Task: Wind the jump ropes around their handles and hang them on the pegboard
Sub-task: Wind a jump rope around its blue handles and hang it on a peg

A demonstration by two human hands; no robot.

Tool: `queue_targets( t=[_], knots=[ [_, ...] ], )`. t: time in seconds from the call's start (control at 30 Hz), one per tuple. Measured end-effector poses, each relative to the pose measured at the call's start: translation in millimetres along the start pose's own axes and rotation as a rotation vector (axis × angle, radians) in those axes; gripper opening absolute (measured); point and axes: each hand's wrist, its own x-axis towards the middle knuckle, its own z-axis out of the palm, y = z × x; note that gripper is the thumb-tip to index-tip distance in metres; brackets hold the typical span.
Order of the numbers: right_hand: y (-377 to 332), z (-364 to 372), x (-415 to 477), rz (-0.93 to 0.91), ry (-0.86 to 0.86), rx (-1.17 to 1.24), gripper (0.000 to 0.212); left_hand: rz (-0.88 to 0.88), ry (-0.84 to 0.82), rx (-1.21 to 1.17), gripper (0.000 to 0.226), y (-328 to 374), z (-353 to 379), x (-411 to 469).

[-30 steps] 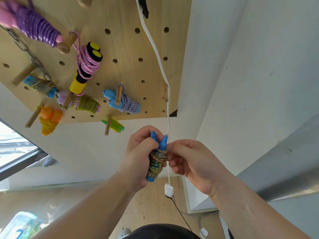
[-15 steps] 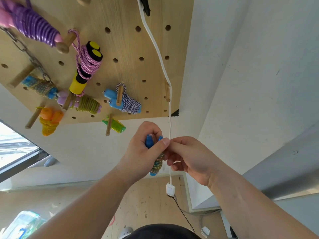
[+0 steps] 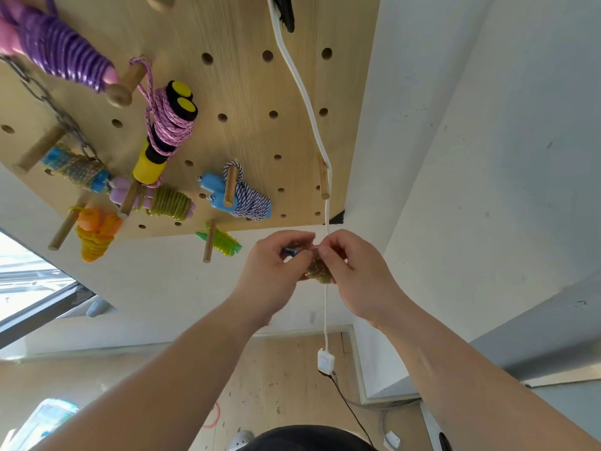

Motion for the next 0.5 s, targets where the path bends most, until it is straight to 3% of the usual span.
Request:
queue_targets(
  t=[0.23,0.5],
  knots=[
    [23.7,-6.0,51.4,-0.24,0.212,-0.198,0.011,-0.076,0.154,0.066,0.012,24.0,21.9,45.6],
    [31.7,-15.1,79.6,-0.323,0.342,-0.313,0.009,0.147,0.317,0.235,0.012,22.5,38.8,64.1]
  ],
)
